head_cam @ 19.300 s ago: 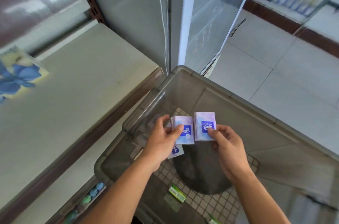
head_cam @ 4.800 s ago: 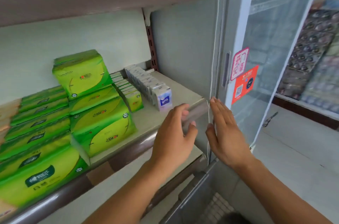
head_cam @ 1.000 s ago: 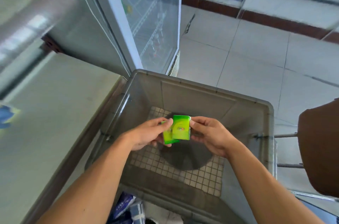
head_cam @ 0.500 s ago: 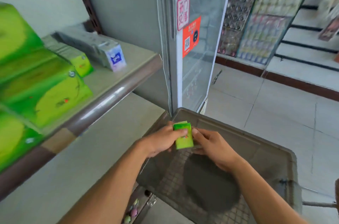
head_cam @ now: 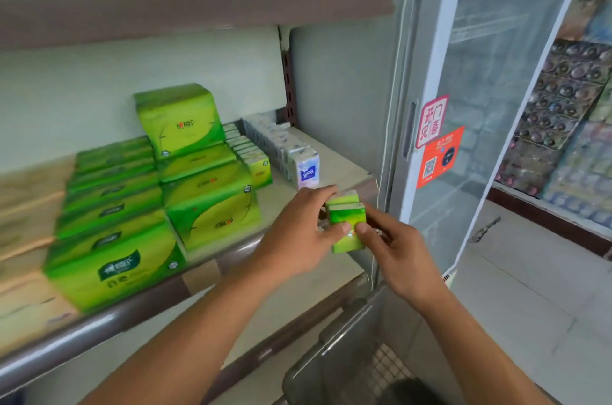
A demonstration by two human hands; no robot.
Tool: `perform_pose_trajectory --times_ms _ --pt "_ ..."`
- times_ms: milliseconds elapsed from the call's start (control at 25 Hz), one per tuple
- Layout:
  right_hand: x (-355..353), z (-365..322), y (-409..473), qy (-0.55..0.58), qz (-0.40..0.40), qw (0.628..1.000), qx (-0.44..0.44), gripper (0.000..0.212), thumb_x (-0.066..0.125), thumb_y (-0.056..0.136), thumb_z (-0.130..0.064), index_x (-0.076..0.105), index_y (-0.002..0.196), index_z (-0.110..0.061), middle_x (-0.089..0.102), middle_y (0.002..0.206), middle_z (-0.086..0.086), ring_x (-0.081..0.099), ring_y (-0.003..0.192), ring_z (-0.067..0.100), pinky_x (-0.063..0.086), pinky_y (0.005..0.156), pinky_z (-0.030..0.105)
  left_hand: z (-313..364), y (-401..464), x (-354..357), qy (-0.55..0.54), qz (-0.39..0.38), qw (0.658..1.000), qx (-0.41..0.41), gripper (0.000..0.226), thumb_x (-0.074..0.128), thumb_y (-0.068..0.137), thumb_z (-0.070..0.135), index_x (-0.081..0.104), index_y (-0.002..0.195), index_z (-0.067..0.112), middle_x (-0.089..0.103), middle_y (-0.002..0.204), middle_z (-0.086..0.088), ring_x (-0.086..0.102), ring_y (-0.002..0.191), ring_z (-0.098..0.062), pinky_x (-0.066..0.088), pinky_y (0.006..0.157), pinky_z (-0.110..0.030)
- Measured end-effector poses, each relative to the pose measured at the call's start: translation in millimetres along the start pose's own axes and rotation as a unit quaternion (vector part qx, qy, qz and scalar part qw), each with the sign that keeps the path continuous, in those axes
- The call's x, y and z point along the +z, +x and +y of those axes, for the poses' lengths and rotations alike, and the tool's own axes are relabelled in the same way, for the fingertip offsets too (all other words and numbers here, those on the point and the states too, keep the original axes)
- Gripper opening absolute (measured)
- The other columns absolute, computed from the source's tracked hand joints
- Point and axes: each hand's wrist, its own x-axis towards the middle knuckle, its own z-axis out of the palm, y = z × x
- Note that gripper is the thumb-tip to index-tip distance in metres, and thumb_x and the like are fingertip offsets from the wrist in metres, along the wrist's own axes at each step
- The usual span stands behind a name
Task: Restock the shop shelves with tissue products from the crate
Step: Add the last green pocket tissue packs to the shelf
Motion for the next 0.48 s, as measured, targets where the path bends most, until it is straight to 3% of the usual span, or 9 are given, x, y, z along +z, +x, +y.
perform_pose_trajectory --times_ms 120,240,360,400,480 --pt "16.9 -0.4 31.8 -0.009 -0.022 0.999 -0.034 0.038 0.059 0.093 -0.031 0.057 0.13 -0.037 0.069 0.107 -0.022 0.068 0.089 0.003 0.053 0.079 0.019 9.4 7.6 -29.2 0.167 0.052 0.984 -0.008 0.056 0.068 0.086 0.036 0.047 0.137 0.03 0.054 0.132 0.0 0.053 0.12 -0.019 0.043 0.099 -0.033" --pt "42.0 2.1 59.9 -0.025 -0.031 0.996 -0.074 0.04 0.062 0.093 -0.026 0.056 0.132 -0.033 0.069 0.114 -0.017 0.067 0.082 -0.001 0.046 0.076 0.008 8.2 18.4 -50.8 0.266 0.059 0.961 -0.049 0.052 0.069 0.085 0.034 0.046 0.131 0.026 0.056 0.128 -0.003 0.055 0.115 -0.025 0.046 0.091 -0.035" --pt "60.5 6.1 82.1 -0.066 -0.049 0.992 -0.097 0.042 0.062 0.093 -0.023 0.056 0.134 -0.025 0.065 0.124 -0.006 0.064 0.093 0.007 0.038 0.078 -0.001 1.4 35.3 -62.0 0.356 0.025 0.93 -0.091 0.048 0.069 0.084 0.034 0.046 0.122 0.016 0.056 0.123 -0.007 0.055 0.111 -0.03 0.047 0.086 -0.041" --pt "63.7 7.9 88.0 -0.086 -0.046 0.989 -0.115 0.043 0.062 0.093 -0.021 0.054 0.136 -0.021 0.063 0.128 -0.002 0.061 0.103 0.01 0.038 0.083 0.002 -0.8 42.2 -64.1 0.386 0.013 0.917 -0.105 0.048 0.069 0.083 0.035 0.046 0.119 0.014 0.058 0.121 -0.009 0.054 0.111 -0.031 0.046 0.085 -0.041" --pt "66.6 17.8 100.0 -0.167 0.0 0.97 -0.179 0.048 0.057 0.093 -0.019 0.049 0.14 -0.014 0.053 0.14 0.005 0.047 0.125 0.017 0.039 0.103 0.022 -4.5 56.3 -66.8 0.418 -0.003 0.899 -0.129 0.05 0.069 0.083 0.036 0.045 0.12 0.013 0.059 0.118 -0.011 0.052 0.111 -0.032 0.042 0.086 -0.041"
